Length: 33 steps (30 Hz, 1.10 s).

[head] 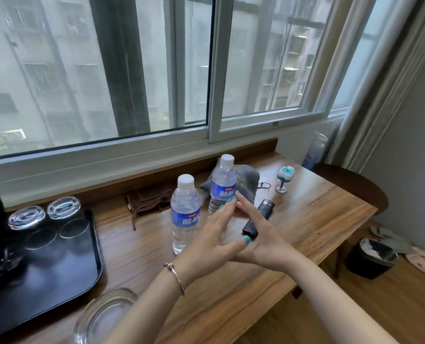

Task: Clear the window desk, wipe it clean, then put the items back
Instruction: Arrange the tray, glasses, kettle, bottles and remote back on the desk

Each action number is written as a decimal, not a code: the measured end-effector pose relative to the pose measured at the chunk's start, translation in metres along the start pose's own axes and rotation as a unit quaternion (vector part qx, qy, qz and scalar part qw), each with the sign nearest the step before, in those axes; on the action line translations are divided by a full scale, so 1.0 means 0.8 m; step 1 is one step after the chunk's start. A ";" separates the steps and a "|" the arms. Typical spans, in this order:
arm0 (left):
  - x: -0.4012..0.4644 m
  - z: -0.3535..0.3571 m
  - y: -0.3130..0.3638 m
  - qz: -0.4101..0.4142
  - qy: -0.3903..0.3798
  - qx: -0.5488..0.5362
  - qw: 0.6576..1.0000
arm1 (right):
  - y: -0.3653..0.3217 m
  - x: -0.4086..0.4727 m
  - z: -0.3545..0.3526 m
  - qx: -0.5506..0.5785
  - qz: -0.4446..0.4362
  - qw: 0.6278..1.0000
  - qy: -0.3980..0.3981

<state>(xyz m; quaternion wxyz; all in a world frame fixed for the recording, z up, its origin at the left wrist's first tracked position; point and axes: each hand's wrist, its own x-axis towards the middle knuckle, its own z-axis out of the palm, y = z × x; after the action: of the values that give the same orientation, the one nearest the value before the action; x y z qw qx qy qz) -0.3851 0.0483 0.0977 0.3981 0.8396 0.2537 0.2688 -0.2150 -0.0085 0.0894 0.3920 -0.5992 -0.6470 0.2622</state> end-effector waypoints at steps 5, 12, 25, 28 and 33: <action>0.061 0.049 0.005 -0.019 0.033 -0.035 0.999 | 0.052 0.015 -0.066 0.038 0.009 0.998 -0.040; 0.133 0.108 0.012 -0.071 0.097 -0.031 0.992 | 0.112 0.027 -0.150 -0.018 0.024 0.998 -0.051; 0.219 0.133 -0.034 -0.233 0.198 0.006 0.952 | 0.180 0.078 -0.163 0.092 0.070 0.992 -0.054; 0.247 0.133 -0.048 -0.265 0.219 0.005 0.939 | 0.193 0.099 -0.156 0.088 0.083 0.992 -0.044; 0.286 0.118 -0.073 -0.273 0.255 0.092 0.923 | 0.198 0.139 -0.153 0.071 0.088 0.993 -0.031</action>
<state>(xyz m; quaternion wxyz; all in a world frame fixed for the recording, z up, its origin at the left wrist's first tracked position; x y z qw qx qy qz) -0.1694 0.1770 0.0574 0.2991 0.6736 0.5895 0.3306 -0.0213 0.1078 0.0512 0.3889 -0.6161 -0.5829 0.3597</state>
